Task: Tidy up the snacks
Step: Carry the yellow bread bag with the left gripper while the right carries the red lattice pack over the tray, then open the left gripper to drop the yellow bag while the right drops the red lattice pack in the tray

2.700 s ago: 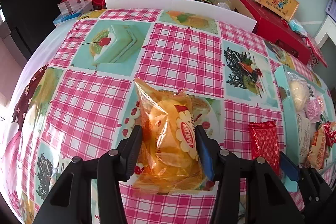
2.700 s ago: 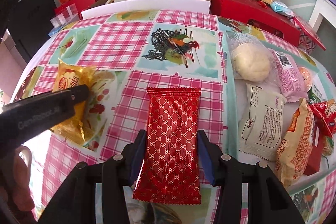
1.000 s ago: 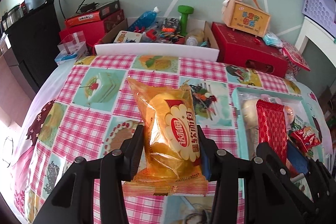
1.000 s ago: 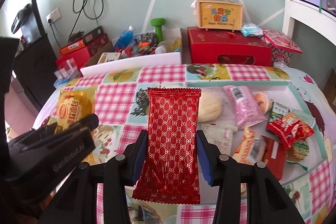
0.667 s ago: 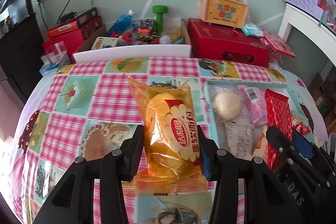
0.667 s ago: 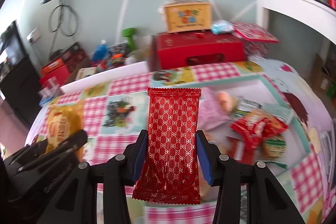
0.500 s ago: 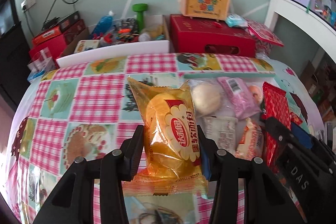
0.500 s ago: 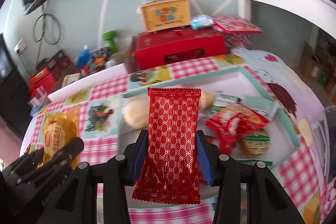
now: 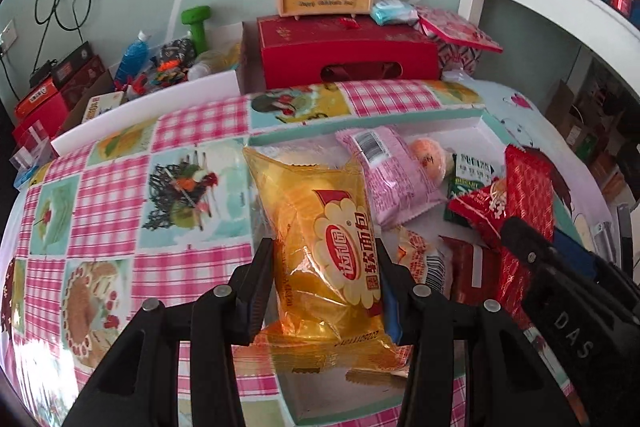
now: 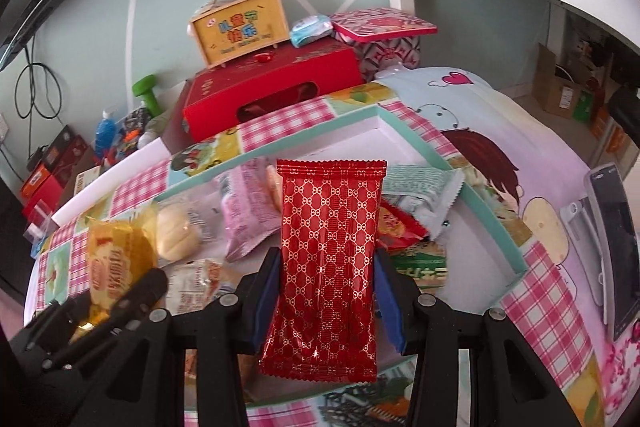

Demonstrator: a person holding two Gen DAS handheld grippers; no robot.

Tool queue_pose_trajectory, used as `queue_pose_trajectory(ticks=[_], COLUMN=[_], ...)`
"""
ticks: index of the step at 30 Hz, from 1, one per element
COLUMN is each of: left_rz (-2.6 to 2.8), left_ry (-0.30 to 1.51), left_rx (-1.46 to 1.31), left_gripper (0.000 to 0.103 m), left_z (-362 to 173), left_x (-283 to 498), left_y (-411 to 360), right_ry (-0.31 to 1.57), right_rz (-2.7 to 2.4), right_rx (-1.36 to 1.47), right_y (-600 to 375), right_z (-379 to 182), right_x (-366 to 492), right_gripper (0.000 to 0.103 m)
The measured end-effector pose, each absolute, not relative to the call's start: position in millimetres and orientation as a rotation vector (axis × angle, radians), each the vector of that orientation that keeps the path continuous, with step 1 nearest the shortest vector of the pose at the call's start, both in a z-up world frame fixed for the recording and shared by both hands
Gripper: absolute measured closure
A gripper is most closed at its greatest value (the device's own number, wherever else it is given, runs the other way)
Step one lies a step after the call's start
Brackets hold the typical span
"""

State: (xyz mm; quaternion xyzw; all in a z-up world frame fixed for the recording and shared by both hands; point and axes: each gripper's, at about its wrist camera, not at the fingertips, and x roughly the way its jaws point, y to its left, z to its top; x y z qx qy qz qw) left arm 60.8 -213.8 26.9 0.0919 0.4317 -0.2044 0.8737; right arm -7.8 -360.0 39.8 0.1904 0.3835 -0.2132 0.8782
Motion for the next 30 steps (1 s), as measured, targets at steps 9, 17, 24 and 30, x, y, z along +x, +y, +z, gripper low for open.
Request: queue_pose_trajectory(ticks=[9,17,24,30], left_rz=[-0.437,-0.472,-0.487,-0.492], left_ry=[0.912,0.910,0.935,0.935], left_rx=[0.188,0.170,0.136,0.141], left_gripper=[0.055,0.055,0.050,0.036], left_z=[15,12,9,16], left_x=[69,71,76,73], left_y=[-219,-221,-217,-216], right_ry=[0.806,0.789,0.781,0.773], right_rz=[-0.448,-0.410,-0.391,-0.396], right_rx=[0.397,0.388,0.391,0.404], right_y=[-362,-355,-352,-355], right_z=[38,42,43,43], right_x=[-6,-3,0,-2], right_gripper=[0.055,0.055,0.055,0.055])
